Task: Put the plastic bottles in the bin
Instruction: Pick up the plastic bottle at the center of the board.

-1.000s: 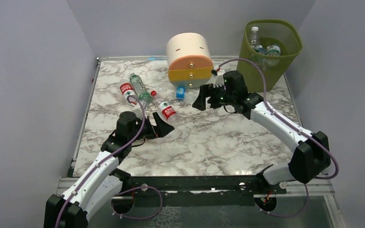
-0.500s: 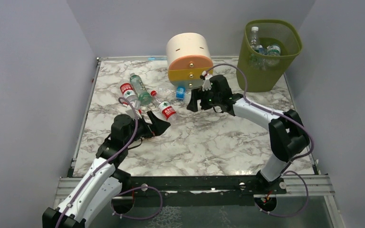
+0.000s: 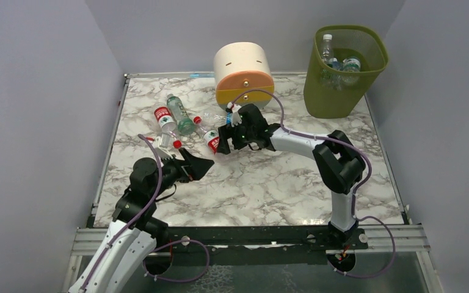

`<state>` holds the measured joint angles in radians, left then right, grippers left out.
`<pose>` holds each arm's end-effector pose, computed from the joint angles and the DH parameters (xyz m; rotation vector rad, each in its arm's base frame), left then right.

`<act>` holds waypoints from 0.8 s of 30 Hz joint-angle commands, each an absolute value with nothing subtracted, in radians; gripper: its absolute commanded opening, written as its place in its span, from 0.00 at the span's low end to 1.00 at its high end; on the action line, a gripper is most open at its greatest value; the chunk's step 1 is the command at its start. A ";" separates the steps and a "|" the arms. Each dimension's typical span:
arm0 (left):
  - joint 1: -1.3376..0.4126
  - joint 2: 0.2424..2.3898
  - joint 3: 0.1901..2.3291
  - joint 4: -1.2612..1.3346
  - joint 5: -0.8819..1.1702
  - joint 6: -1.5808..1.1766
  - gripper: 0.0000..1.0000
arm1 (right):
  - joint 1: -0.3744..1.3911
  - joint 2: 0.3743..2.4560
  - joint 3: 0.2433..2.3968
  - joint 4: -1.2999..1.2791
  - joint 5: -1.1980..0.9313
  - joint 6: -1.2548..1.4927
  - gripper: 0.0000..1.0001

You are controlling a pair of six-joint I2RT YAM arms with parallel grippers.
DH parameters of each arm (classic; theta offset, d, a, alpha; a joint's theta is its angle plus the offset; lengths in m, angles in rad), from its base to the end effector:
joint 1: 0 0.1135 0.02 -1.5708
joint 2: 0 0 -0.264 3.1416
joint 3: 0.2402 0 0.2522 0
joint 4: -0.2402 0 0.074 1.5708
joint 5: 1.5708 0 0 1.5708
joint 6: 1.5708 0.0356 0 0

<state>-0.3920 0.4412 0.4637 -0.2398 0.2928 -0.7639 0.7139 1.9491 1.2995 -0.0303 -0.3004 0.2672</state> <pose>0.1166 -0.0593 0.2684 -0.1302 1.9101 -1.0691 0.3203 0.2914 0.1905 -0.6873 2.2581 0.8438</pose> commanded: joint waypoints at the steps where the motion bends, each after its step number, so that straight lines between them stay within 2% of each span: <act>1: -0.387 0.417 0.467 -0.278 0.269 -0.787 0.99 | 0.736 1.997 1.344 -0.022 -0.270 0.239 0.89; 15: -0.387 0.432 0.449 -0.251 0.269 -0.782 0.99 | 0.799 2.072 1.407 -0.078 -0.153 0.185 0.88; 24: -0.387 0.414 0.447 -0.262 0.262 -0.780 0.99 | 0.814 2.055 1.392 -0.099 -0.140 0.181 0.68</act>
<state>-0.3920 0.4294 0.4538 -0.2722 0.2794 -0.7822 0.8051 2.0609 1.3869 -0.0727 -0.1749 0.1902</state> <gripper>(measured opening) 0.989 0.706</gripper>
